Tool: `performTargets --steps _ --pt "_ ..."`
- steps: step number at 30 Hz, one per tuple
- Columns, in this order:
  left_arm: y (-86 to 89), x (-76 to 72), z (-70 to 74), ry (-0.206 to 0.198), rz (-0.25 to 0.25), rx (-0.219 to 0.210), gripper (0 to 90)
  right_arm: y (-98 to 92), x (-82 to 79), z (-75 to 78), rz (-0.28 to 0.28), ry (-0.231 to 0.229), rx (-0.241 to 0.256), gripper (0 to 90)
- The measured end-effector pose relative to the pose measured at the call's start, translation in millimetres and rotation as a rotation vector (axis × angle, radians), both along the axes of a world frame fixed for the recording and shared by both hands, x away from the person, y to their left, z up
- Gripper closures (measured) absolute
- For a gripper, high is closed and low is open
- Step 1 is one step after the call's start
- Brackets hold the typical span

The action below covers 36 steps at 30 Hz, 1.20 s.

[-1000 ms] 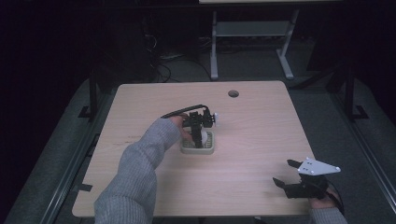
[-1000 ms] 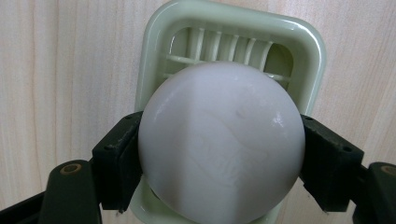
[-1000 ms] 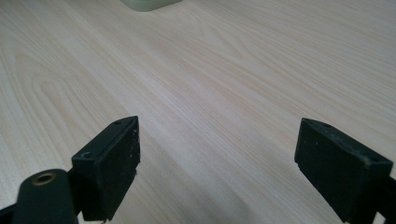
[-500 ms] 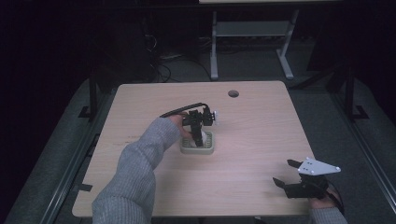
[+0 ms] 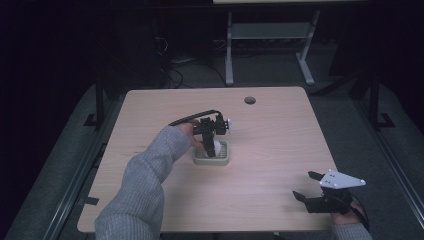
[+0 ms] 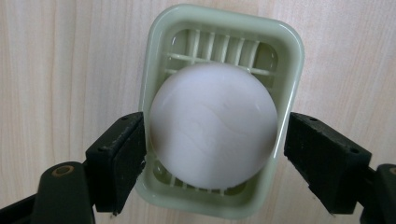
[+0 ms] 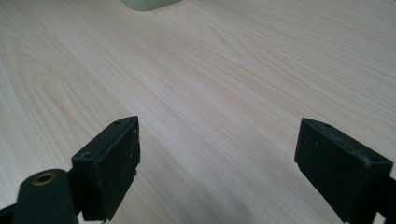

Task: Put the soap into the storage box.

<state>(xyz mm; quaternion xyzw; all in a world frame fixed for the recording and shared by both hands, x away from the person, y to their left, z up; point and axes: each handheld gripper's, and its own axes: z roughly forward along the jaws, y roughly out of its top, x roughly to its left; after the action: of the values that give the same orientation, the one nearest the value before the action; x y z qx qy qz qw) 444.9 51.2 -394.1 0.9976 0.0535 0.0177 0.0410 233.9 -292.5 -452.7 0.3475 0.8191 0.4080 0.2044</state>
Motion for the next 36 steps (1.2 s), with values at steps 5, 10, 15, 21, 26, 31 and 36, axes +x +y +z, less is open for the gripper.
performTargets --steps 5,10,15,21,26,31,36 --pt "5.7 -0.3 3.1 0.016 0.026 -0.055 20.6 0.8 0.1 -0.3 0.001 0.001 -0.004 13.7" --pt "10.1 -2.8 2.5 0.019 0.029 -0.050 20.6 0.3 0.8 -0.8 0.000 0.002 -0.003 13.7" --pt "10.9 -6.3 3.6 0.014 0.026 -0.037 20.2 1.1 0.2 -0.6 -0.003 0.004 -0.005 13.7" --pt "10.8 -12.5 6.7 0.004 0.009 -0.028 20.3 1.1 0.2 -0.6 -0.001 0.003 -0.006 13.7" --pt "15.8 -17.7 6.7 0.001 0.016 -0.060 20.5 1.6 0.1 -0.7 -0.002 0.005 -0.008 13.7" --pt "22.2 -23.3 8.2 0.006 0.021 -0.057 20.1 1.7 0.5 -0.9 -0.002 0.006 -0.011 13.7" --pt "29.6 -28.5 9.3 -0.007 0.029 -0.074 20.2 2.0 0.1 -0.9 -0.002 0.005 -0.012 13.7"
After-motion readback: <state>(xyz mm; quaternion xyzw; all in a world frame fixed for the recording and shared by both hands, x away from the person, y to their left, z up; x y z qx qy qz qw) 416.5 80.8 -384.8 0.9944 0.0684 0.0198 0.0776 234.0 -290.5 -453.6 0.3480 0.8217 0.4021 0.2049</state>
